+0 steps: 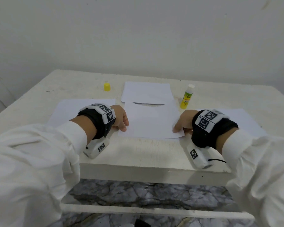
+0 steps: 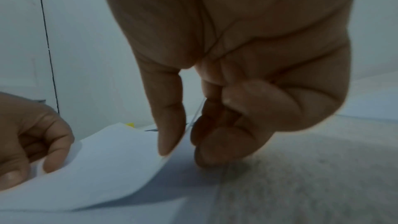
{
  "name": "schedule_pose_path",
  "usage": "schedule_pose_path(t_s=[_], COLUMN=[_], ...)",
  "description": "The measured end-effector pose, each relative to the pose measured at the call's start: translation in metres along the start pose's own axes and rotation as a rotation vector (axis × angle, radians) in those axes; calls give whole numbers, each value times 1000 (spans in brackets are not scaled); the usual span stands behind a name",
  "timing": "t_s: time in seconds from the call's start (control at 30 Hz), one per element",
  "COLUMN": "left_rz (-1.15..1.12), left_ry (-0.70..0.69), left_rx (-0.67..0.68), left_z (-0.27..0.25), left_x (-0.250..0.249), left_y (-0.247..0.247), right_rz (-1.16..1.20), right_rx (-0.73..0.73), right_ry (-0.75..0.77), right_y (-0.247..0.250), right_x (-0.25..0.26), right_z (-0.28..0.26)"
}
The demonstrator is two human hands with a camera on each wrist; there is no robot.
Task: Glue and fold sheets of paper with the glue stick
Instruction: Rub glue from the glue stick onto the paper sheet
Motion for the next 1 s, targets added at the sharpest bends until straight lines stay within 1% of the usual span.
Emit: schedule_pose_path(t_s=[0.17,0.4,0.63,1.0], left_rz=[20,62,64,26], left_ry=[-2,-10,-19,-32], left_rx=[1,16,42,44], left_z=[2,4,5,4], left_x=[3,0,2,3], left_y=[2,1,1,1], right_rz=[36,-14,-97,-66], right_rx=[48,78,70,40], right_ry=[-9,73,105,81], right_y=[7,8,5,4], right_x=[-12,-15,-13,-14], right_z=[4,8,7,7])
Point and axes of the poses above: each hand's wrist, its own z-axis towards the middle knuckle, its own y-axis out of the back of the hand, x = y × z, the point moved 8 cm from there along z, towards the middle knuckle, and after that the axes turned 6 degrees about -y, right-handed, at the moved point
